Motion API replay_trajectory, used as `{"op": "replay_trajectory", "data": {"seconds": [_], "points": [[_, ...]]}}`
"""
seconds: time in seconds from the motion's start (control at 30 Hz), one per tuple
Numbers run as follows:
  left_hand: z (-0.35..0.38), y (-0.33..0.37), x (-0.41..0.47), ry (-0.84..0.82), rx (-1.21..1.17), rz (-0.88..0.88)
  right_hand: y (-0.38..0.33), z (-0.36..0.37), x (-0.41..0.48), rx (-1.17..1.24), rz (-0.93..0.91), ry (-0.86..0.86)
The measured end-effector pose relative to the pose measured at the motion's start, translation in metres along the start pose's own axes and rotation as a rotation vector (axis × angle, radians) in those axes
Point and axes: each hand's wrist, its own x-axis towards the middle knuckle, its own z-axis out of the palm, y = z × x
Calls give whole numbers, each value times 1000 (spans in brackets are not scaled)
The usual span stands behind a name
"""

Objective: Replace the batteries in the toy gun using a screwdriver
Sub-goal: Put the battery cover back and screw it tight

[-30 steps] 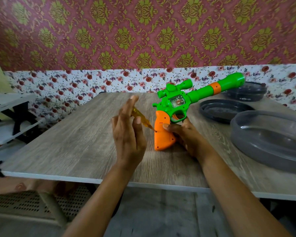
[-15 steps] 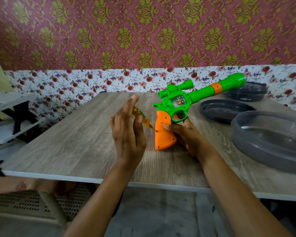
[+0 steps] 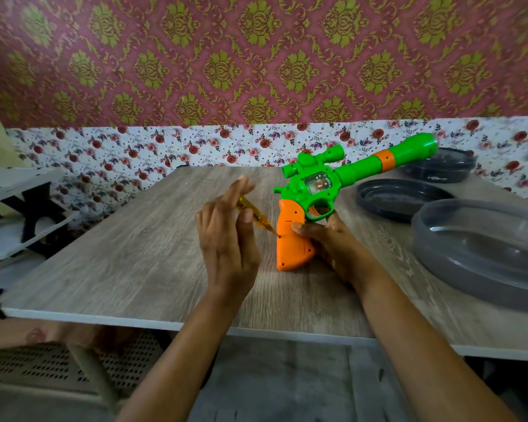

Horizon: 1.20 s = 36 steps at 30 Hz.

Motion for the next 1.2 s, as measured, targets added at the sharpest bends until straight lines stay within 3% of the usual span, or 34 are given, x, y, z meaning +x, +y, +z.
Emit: {"op": "replay_trajectory", "data": {"seconds": [0.27,0.67,1.2], "points": [[-2,-1,1,36,23,52,-1,0,-2,-2,1,-19],[-2,4,1,-69,-63,-86,0,1,-3,63,-33,-27],[-2,1,0,20,8,5,-3,2,-2,21,-15,-14]]}}
